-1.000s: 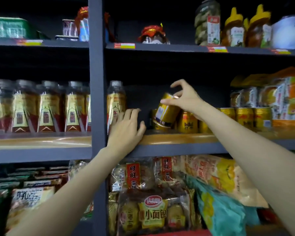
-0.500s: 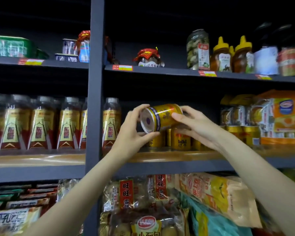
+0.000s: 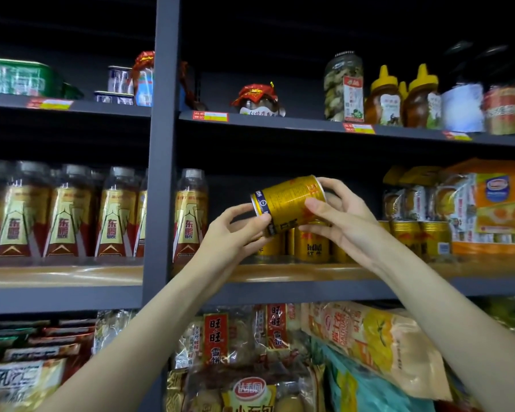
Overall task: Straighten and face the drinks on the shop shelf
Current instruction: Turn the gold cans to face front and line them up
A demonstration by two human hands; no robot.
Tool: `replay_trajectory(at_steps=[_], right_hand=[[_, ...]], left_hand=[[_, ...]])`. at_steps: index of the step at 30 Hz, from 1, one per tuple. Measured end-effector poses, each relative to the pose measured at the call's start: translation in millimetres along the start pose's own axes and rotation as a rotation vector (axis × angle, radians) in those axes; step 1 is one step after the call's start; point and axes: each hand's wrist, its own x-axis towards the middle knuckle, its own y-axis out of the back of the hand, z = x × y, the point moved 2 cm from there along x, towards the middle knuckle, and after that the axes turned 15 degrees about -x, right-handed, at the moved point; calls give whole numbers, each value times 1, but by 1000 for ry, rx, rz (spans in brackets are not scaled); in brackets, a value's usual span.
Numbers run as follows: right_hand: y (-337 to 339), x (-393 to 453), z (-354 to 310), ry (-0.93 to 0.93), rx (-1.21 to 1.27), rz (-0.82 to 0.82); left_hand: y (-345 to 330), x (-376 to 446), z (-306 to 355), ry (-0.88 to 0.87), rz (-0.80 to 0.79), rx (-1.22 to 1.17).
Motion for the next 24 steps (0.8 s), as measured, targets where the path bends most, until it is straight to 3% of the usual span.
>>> replay_trajectory(at_steps=[5,9,12,16,21,24], right_hand=[[-3,0,8,-203,102,-92],[-17,1,11,-315,356,-58],[-21,4,10,-316,402,-37],[-18,11,9,-186,329,65],[-22,7,4,138,-79,239],[-20,4,3,171,-125,150]], left_hand=[[0,1,19,-387,-36,418],[-11,2,23,-511,-215,593],[-9,2,24,-492,-227,599],[-5,4,25,-375,-222,572],[-2,9,13,-30,-104,192],[7,10,12,-103,-163,434]])
